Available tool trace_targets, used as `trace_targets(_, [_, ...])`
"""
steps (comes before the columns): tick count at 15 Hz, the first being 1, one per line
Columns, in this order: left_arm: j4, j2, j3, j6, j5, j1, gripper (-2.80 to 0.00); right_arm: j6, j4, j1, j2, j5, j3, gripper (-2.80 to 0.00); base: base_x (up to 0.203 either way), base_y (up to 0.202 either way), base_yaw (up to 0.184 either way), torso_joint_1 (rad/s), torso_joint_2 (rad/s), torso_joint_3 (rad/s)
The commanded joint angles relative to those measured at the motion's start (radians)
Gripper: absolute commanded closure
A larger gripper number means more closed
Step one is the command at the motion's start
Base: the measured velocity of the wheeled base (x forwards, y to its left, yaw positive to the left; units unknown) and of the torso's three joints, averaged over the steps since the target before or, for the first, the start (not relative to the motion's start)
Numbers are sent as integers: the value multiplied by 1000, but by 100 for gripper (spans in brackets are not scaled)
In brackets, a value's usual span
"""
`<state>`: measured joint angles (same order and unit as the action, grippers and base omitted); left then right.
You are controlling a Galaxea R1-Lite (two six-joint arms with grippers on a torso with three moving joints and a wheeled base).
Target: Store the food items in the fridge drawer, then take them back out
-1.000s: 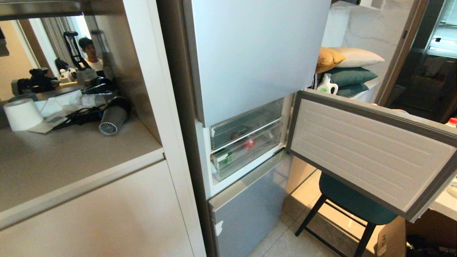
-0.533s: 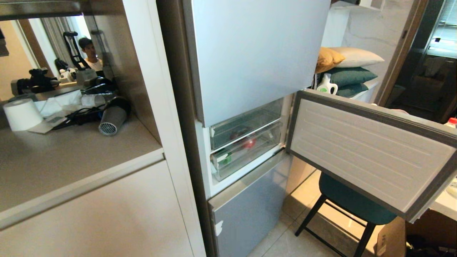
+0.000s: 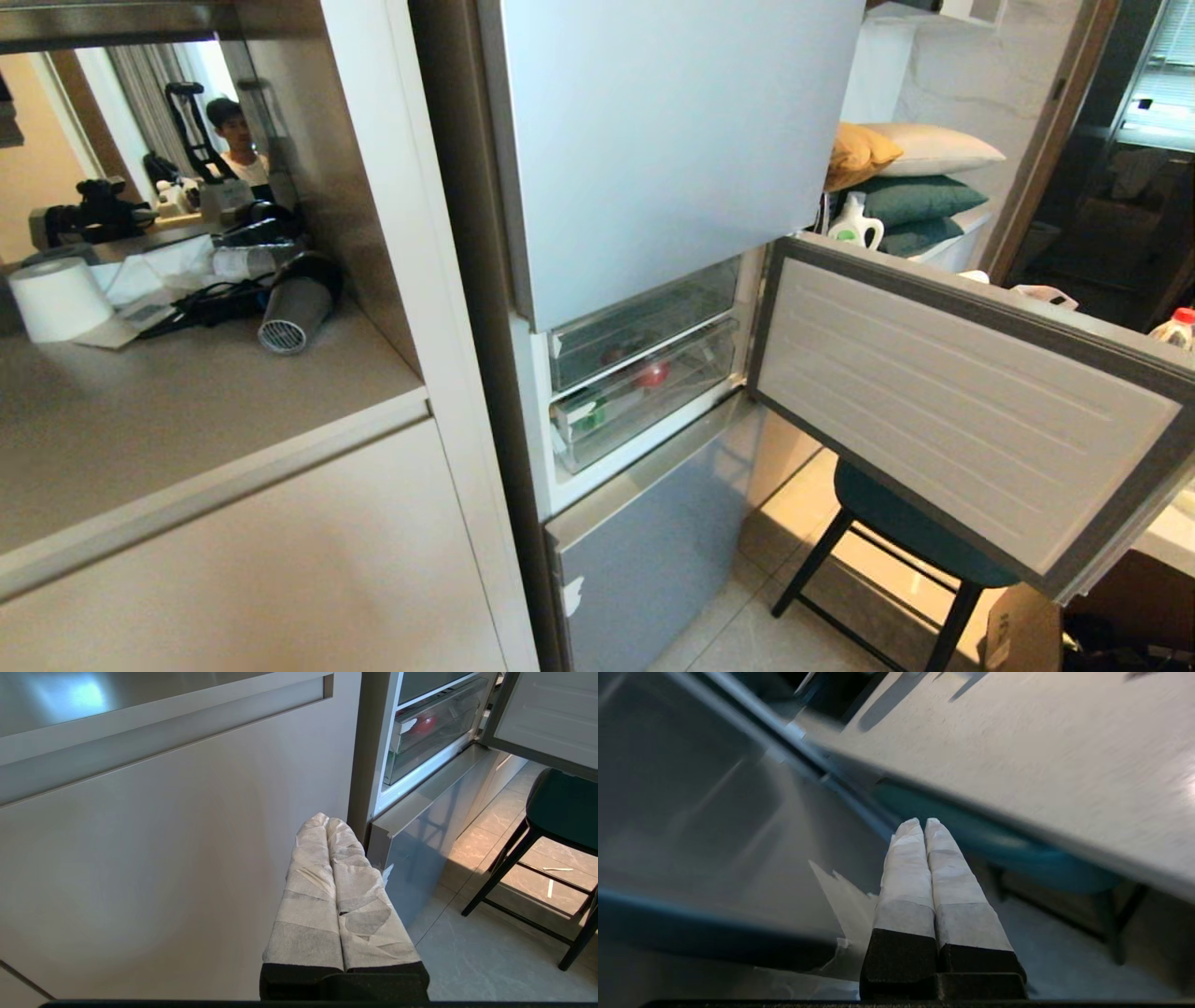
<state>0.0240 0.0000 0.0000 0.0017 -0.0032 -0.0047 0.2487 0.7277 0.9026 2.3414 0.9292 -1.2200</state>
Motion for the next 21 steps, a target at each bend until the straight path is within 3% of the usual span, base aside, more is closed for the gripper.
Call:
trace_targets(1, [1, 0, 11, 0, 0, 0, 0, 2, 4, -2, -60, 45, 68, 0, 0, 0, 0, 0, 0, 0])
trace_targets(7, [1, 0, 11, 0, 0, 0, 0, 0, 7, -74, -192, 80, 257, 0, 0, 0, 0, 0, 0, 0])
trace_targets(15, [1, 0, 11, 0, 0, 0, 0, 0, 4, -344, -269, 77, 355, 0, 0, 0, 0, 0, 0, 0])
trace_targets(21, [1, 0, 11, 0, 0, 0, 0, 1, 9, -611, -216, -82, 339, 0, 0, 0, 0, -3, 6, 0])
